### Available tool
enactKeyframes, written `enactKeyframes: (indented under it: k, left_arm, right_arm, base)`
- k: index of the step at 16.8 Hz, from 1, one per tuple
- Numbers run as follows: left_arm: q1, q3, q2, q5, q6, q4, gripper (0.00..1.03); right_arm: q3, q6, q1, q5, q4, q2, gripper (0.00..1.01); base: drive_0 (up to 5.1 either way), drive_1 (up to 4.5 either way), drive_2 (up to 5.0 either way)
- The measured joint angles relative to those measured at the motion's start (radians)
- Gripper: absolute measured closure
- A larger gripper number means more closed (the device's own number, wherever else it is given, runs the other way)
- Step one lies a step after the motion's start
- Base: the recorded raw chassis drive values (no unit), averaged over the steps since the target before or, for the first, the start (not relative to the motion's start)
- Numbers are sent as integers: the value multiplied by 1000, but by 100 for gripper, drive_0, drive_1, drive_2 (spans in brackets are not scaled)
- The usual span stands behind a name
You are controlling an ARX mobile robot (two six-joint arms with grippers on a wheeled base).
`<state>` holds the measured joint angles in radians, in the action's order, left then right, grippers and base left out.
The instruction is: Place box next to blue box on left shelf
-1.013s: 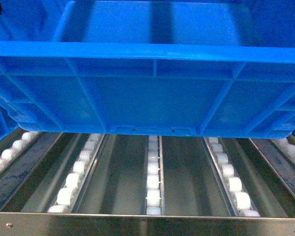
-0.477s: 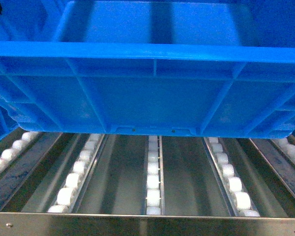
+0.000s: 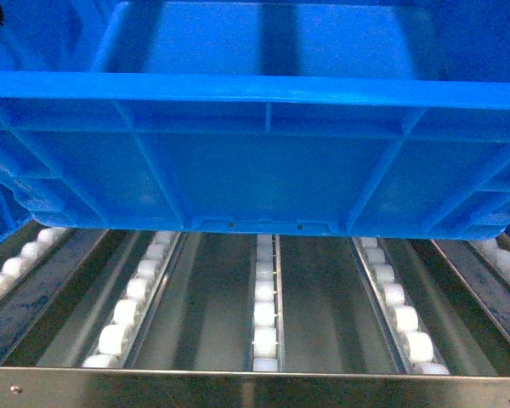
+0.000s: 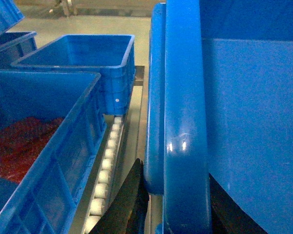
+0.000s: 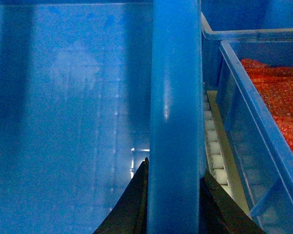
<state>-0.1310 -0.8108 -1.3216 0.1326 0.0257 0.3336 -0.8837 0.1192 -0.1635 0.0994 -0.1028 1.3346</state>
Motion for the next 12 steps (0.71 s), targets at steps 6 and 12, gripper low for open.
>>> enactKeyframes:
  k: [6,12]
  left_arm:
    - [0,0,0,0,0,0,85]
    - [0,0,0,0,0,0,85]
  right_arm:
    - [0,0,0,0,0,0,82]
    - [0,0,0,0,0,0,82]
  base:
    - [0,0,0]
    - [0,0,0]
